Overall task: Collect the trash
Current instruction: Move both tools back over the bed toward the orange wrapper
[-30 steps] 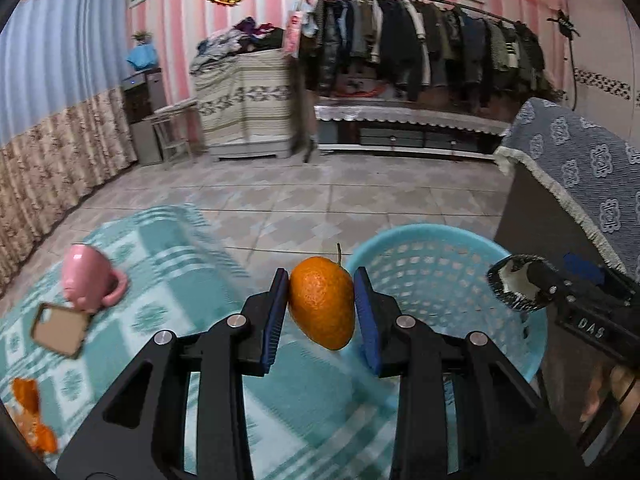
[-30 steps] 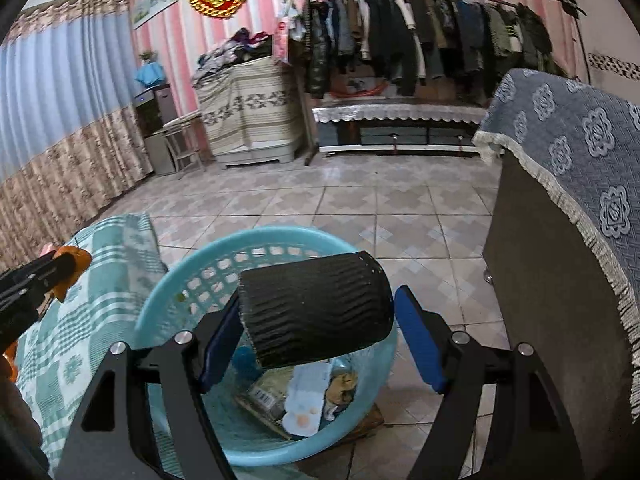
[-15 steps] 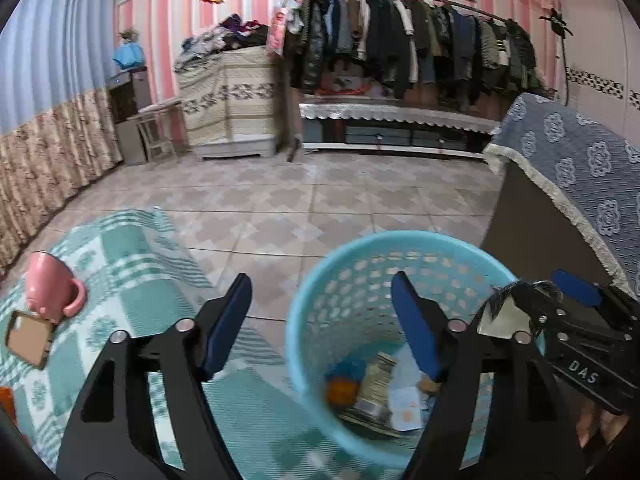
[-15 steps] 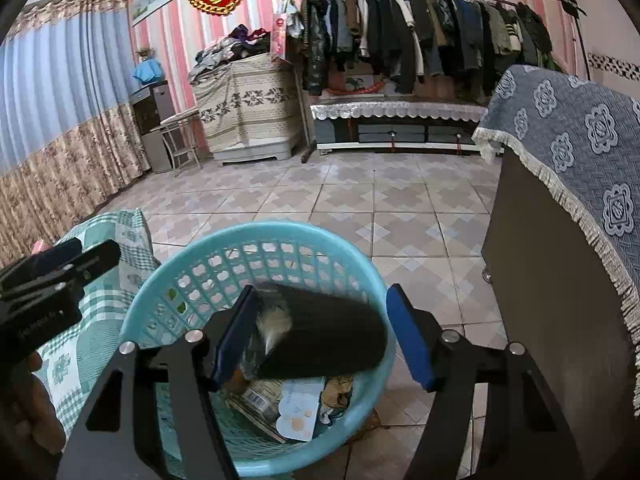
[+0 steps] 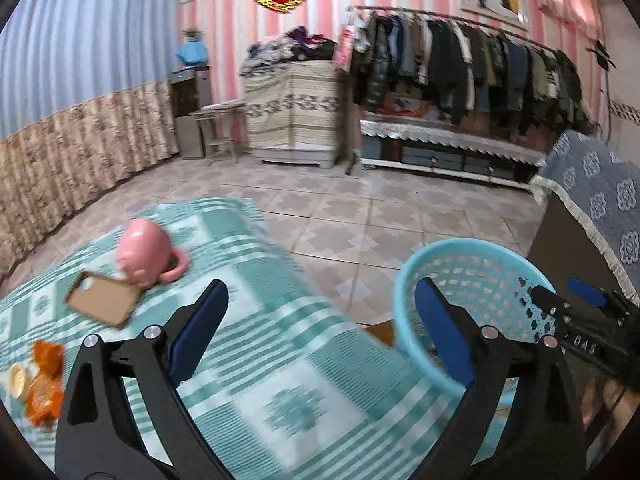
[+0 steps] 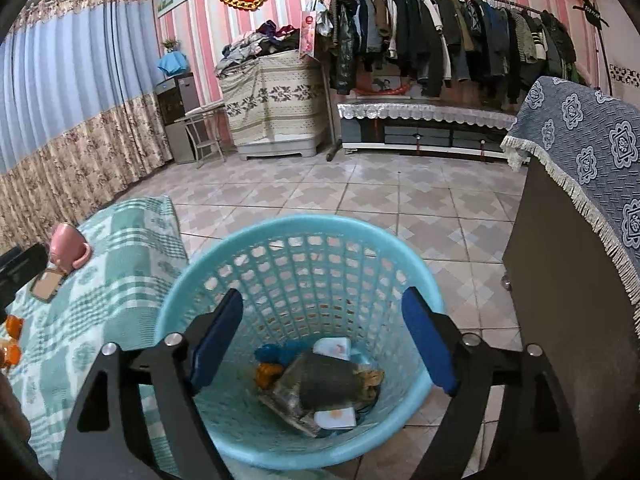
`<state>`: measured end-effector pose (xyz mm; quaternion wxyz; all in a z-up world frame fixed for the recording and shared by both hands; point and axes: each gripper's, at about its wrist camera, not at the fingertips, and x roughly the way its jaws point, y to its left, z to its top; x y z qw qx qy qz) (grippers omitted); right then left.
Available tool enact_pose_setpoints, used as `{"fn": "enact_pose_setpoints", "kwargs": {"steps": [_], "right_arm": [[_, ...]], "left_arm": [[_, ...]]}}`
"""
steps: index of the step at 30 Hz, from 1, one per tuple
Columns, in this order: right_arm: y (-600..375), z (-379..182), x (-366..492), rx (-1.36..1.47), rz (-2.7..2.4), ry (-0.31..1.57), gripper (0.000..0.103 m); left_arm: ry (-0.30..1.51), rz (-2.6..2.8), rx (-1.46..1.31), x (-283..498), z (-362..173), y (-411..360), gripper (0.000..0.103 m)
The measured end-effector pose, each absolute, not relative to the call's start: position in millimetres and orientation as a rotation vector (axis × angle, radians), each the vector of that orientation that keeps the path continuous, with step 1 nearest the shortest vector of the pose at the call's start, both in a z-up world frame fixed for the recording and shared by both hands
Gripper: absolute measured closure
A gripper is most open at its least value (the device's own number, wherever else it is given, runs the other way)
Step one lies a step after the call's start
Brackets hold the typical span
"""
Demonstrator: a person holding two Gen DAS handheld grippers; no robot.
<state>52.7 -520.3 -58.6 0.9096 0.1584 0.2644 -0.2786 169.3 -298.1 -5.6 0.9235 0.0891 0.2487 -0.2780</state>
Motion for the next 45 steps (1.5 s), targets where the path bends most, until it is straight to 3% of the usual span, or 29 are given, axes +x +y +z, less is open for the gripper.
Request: {"fn": "enact_pose_setpoints", "kwargs": {"steps": [7, 14, 25, 45], "right_arm": [[-468, -29, 68, 0.267, -0.470, 0.514, 0.010], [-396, -11, 90, 0.228, -0.297, 0.512, 0.010], [-287, -15, 131, 0.131, -0.092, 0.558, 0.009], [-145, -76, 211, -0.074, 0.140, 0.708, 0.010]], "left_arm": [[0.470, -0.438, 0.147, 154, 23, -210, 0.005], [0.458, -0.274, 0.125, 148, 44, -108, 0.005], [0.551, -0.041, 0.071, 171, 11, 39, 0.005], [0.642, 0.053, 0.025, 209, -54, 113, 0.005]]}}
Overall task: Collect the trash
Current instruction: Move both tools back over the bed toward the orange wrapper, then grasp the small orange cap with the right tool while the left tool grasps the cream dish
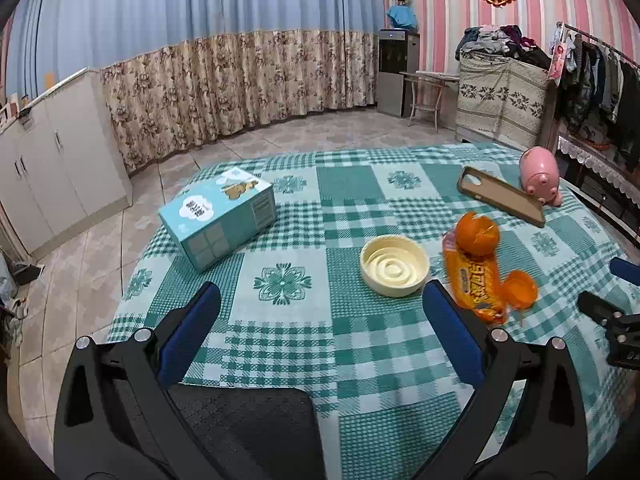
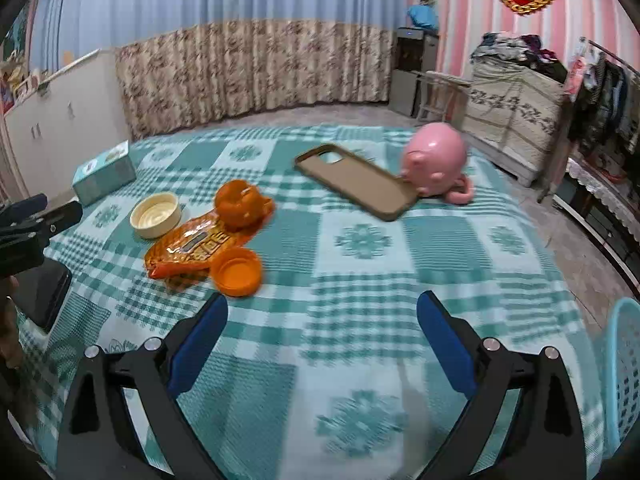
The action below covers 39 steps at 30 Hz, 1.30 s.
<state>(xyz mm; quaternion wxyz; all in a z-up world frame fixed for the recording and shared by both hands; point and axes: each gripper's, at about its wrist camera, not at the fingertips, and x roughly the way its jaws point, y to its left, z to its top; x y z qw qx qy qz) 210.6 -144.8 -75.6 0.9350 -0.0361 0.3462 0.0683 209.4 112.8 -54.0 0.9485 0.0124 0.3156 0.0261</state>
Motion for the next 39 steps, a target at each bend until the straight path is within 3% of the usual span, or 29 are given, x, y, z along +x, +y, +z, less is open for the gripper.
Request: {"fn": "enact_pose_setpoints", "kwargs": {"steps": [10, 12, 14, 18, 33, 35, 37, 39], "right_arm": [[-106, -103, 247, -0.126, 0.204, 0.802, 0.011], [-104, -103, 251, -0.124, 0.217, 0.799, 0.019], [-101, -106, 256, -0.117, 0.247, 0.816, 0.040], [-104, -107, 256, -0.076, 0.301, 0.823, 0.066], [-180, -85, 248, -0.031, 0.170, 0.770, 0.067], [-185, -84, 248, -0.019, 0.166, 0.764, 0.067], [-189, -82, 247, -0.009, 0.165, 0.757, 0.067], [-192, -81, 243, -0.006, 0.165, 0.752, 0.067]], "left_arm": [[0.673, 0.061, 0.016, 216, -65, 125, 0.005], [0.685, 0.060, 0.015, 218, -68, 125, 0.005], [0.691, 0.058, 0.018, 219, -69, 123, 0.005], [0.706, 0.038, 0.034, 227, -70, 111, 0.005], [0.858, -0.009, 0.022, 292, -98, 67, 0.006], [0.877, -0.019, 0.003, 298, -101, 68, 0.011], [0.894, -0.029, -0.017, 301, -103, 70, 0.029], [0.891, -0.015, -0.025, 300, -103, 72, 0.038]]}}
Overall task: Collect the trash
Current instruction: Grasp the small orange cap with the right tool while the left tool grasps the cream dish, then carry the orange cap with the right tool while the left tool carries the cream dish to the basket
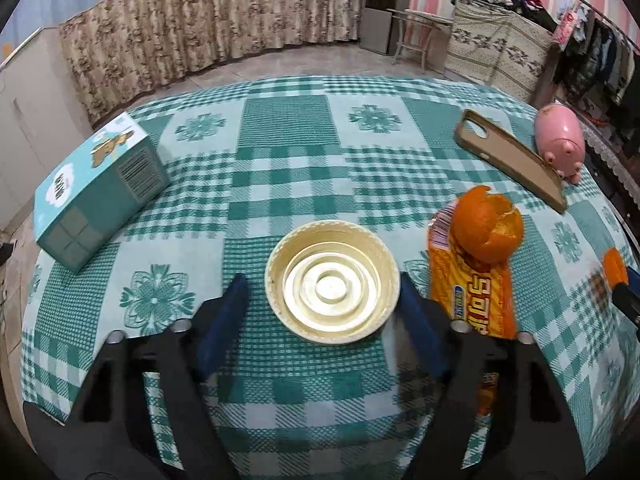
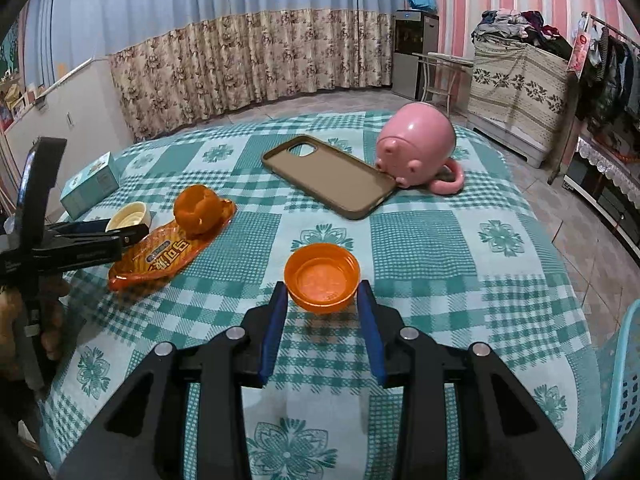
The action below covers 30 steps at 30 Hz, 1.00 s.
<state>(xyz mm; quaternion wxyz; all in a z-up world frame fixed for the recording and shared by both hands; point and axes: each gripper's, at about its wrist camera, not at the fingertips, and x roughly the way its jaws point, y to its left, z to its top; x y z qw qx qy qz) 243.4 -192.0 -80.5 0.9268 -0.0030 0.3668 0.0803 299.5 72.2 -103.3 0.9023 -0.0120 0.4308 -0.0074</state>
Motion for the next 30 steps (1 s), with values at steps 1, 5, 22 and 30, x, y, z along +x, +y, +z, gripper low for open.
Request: {"fn": "enact_pose_setpoints", "kwargs": {"steps": [1, 5, 22, 30], "right_arm": [[-194, -80, 242, -0.004, 0.164, 0.750, 0.067], [-203, -75, 232, 0.008, 0.157, 0.739, 0.067], [-323, -10, 129, 0.093, -0.095, 0.573, 0.067], [-421, 3, 75, 0.205, -0.330, 0.496, 0.067]], "left_arm": [[0.885, -0.021, -0.026, 299, -102, 72, 0.043], [0.852, -0.003, -0.006, 289, -96, 70, 0.043], [0.593, -0.222, 0.081, 204, 10, -72, 0.043], [0.591, -0.373, 0.111, 189, 17, -163, 0.043]]}}
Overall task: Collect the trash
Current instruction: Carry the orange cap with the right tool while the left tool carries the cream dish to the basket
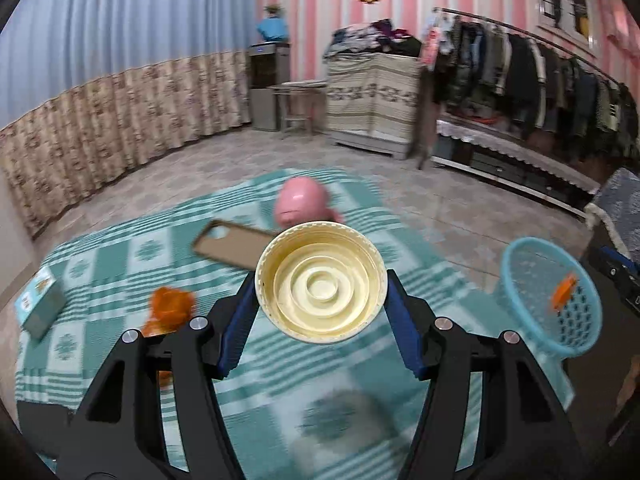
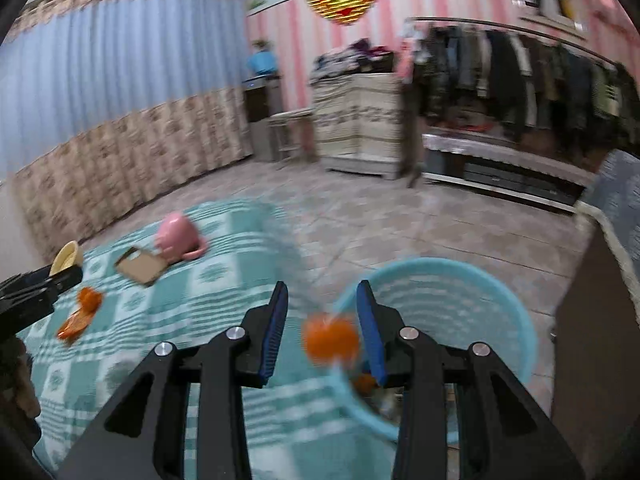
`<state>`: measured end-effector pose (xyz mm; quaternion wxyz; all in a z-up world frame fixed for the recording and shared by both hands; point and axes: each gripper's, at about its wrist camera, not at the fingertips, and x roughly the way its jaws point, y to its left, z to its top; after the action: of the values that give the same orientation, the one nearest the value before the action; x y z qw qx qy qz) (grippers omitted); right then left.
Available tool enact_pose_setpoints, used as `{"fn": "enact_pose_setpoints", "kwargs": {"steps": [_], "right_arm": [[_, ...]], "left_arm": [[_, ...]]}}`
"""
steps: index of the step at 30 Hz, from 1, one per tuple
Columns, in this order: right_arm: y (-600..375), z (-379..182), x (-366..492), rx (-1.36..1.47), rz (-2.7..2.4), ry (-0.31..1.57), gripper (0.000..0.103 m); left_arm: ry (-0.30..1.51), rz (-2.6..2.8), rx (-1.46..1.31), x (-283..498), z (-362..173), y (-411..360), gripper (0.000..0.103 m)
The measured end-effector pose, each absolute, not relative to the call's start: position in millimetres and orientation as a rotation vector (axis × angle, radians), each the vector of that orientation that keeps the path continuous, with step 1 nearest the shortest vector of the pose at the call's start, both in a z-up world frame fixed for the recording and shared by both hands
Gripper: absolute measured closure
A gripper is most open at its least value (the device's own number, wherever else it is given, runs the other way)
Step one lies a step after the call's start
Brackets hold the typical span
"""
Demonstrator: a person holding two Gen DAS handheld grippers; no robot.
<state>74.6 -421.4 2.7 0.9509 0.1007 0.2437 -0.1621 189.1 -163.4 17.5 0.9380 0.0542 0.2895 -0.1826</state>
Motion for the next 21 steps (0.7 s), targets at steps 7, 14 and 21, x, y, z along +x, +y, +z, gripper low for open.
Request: {"fn": "enact_pose_setpoints", "kwargs": {"steps": [7, 14, 21], "right_arm": [[-473, -5, 48, 0.218, -0.461, 0.490, 0.067], [-507, -27, 47, 0.271, -0.486, 0.529, 0.071], [-520, -37, 43, 0.324, -0.522, 0.538, 0.071]], "left_arm": [[0.555, -0.458, 0.168, 179, 17, -240, 0.043], [0.559, -0.549, 0.219, 170, -1, -308, 0.043], [0.607, -0.628, 0.243, 170, -22, -345, 0.043]]}}
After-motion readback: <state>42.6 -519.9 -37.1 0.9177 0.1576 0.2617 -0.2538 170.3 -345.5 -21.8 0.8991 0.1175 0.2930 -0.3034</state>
